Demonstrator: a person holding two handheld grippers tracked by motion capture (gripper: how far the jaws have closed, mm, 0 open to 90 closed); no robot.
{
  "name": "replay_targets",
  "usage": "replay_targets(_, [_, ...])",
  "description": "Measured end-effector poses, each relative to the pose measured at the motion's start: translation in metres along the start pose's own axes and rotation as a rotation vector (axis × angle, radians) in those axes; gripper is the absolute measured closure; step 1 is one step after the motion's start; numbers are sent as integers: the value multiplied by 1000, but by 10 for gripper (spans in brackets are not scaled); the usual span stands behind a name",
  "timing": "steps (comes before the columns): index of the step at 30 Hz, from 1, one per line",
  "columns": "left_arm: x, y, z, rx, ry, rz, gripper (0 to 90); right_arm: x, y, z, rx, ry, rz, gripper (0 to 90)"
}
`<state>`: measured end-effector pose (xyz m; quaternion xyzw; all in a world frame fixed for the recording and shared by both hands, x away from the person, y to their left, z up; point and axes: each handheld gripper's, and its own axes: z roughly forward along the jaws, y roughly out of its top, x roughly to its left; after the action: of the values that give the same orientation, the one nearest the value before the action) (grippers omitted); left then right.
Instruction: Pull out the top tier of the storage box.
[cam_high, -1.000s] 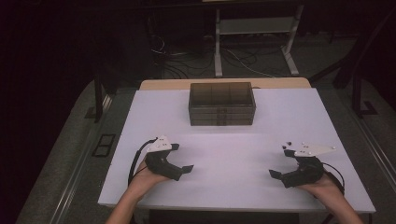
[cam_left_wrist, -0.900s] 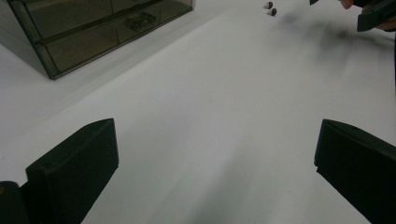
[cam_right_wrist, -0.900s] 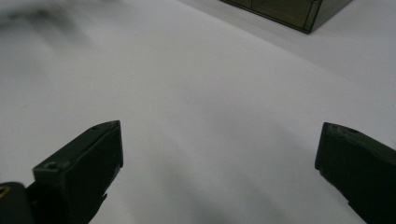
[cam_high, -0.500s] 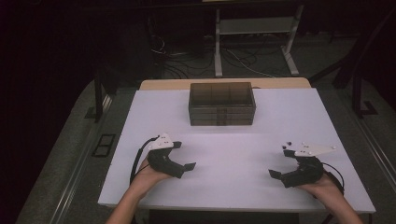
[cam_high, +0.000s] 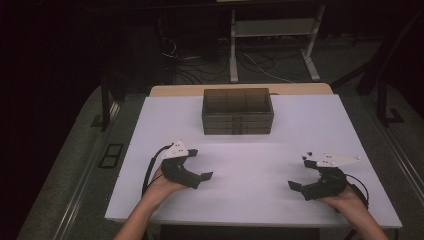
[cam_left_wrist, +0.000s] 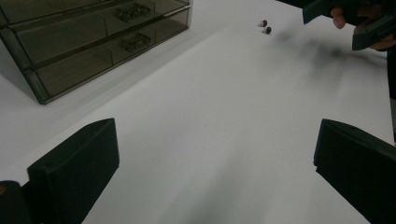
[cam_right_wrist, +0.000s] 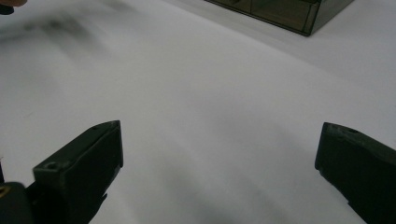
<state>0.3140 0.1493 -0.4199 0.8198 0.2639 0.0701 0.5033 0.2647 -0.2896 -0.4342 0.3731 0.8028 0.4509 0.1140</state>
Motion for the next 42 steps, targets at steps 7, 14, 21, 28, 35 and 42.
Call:
replay_targets(7, [1,4,5,-6,-12,-3,0,-1,0,0,-5,3,10,5])
replay_targets(14, [0,8,8,-1,-13,0,0,0,0,0,-8,6,8,5])
replay_targets(21, [-1,10,12,-1,-11,4,0,0,0,0,-10,12,12,5])
replay_targets(28, [0,10,14,-13,-12,0,0,0,0,1,-9,13,10,5])
replay_targets(35, [3,12,18,-19,-21,-6,0,0,0,1,-9,17,12,5])
replay_targets(42, [4,13,22,-19,-21,-4,0,0,0,2,-10,18,14,5])
